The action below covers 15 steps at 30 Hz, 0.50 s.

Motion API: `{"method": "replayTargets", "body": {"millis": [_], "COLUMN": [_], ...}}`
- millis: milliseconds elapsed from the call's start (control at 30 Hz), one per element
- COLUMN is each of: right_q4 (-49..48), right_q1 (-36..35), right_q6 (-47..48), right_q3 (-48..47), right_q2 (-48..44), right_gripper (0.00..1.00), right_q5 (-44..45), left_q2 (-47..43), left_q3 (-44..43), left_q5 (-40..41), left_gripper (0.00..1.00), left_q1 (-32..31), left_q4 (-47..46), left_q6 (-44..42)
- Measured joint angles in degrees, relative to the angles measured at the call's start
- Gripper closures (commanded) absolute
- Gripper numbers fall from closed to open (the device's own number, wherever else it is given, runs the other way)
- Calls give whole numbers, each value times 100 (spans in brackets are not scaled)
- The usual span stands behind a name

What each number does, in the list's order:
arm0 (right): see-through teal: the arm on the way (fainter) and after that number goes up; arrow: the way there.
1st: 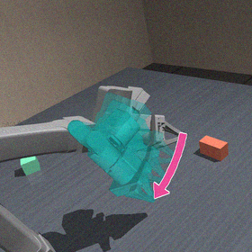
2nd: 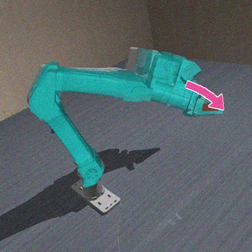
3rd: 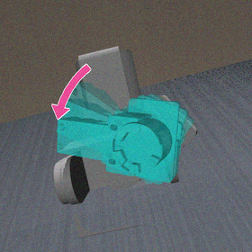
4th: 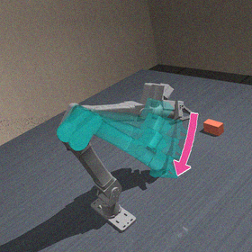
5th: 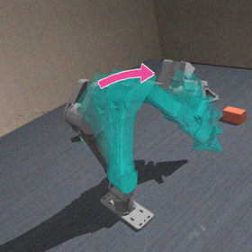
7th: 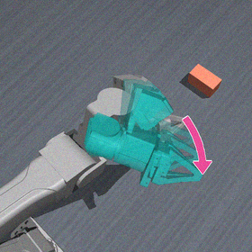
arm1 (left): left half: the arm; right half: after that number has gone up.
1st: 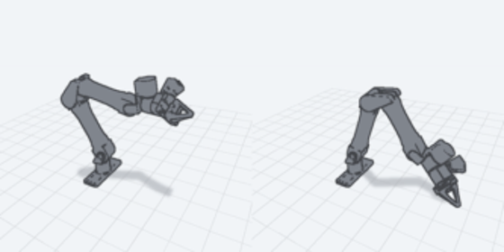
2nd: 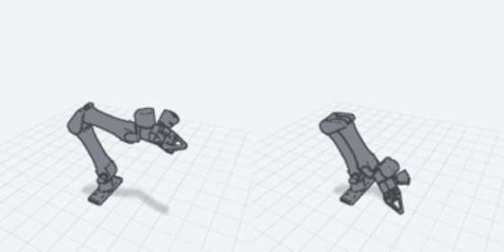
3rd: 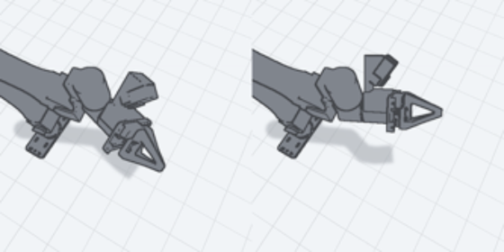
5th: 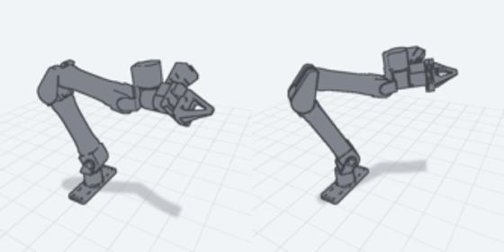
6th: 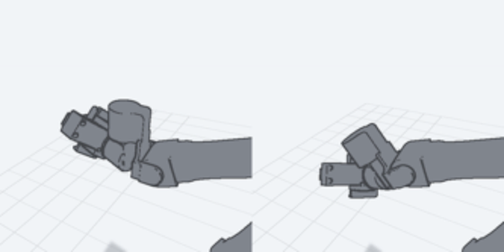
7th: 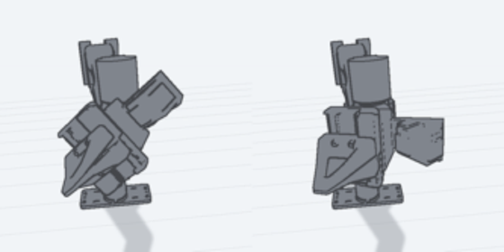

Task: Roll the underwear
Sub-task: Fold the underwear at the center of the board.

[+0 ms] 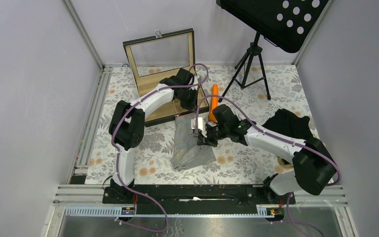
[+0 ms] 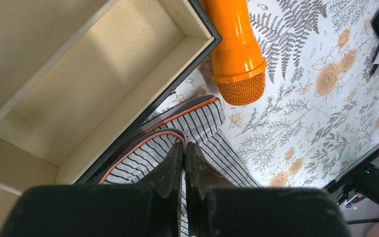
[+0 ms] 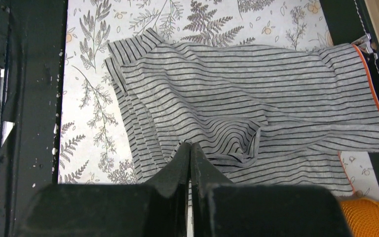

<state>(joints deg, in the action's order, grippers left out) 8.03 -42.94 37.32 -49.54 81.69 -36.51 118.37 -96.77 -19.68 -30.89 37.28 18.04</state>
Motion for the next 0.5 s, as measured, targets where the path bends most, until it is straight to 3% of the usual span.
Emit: {"method": "replayTargets", "body": {"millis": [500], "right_q4": [236], "right_q1": [81], "right_q6": [33], "right_q3": [162], "right_q2": [-671], "right_gripper": [100], "right_q5": [-17], "left_q2": [-238], "left_q3": [31], "left_q5": [-42], "left_gripper": [100], "left_q1": [-42], "left_q4": [98], "left_q6": [68]}}
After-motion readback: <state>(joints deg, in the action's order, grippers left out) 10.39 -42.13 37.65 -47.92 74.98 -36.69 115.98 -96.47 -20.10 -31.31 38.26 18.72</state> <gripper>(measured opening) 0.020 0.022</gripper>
